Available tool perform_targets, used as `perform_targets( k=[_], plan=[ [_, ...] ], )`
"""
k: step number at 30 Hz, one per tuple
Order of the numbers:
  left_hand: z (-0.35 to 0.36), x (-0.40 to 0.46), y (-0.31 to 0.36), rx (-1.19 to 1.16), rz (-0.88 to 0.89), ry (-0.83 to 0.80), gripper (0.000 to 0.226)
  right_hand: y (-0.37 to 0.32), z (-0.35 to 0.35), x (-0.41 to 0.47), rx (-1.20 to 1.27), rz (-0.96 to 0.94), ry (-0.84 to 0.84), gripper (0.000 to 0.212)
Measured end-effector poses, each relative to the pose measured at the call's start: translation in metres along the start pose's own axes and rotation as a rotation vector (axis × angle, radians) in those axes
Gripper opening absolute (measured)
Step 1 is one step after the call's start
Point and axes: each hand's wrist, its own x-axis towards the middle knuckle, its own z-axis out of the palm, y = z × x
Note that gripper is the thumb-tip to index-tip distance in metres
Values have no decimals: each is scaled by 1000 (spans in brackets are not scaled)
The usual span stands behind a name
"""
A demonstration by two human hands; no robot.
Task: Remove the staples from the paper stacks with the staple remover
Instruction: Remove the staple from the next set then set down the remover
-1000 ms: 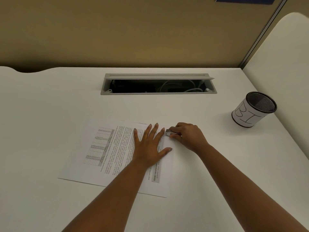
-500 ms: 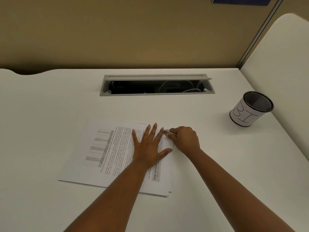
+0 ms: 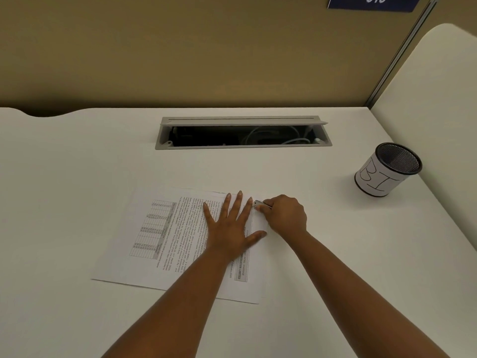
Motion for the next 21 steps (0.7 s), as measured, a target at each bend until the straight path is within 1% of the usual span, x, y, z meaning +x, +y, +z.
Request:
perform_targets(
  k=[2, 4, 6, 7, 10, 14, 16, 18, 21],
  plan=[
    [0, 0, 0, 5, 1, 1, 84, 2, -4, 1, 26, 6, -47, 31],
    [0, -1, 0, 4, 3, 3, 83, 8, -10, 1, 111, 25, -72, 29],
    [0, -2, 0, 4, 4, 7, 81, 15, -14, 2, 218, 57, -9, 31],
    [0, -2, 0, 5, 6, 9, 80, 19, -14, 2, 220, 66, 49, 33],
    [-1, -4, -1, 11, 24, 22, 75, 27, -10, 5, 43, 9, 184, 29],
    [-1, -6, 0, -7, 38, 33, 69, 37, -2, 5, -173, -166, 291, 46],
    [-2, -6, 0, -6, 40, 31, 68, 40, 2, 5, -212, -177, 312, 49],
    [-3, -7, 0, -12, 36, 35, 70, 41, 5, 4, -216, -187, 328, 47],
    [-2, -6, 1, -1, 15, 39, 81, 40, 7, 3, -185, -192, 355, 42]
  ],
)
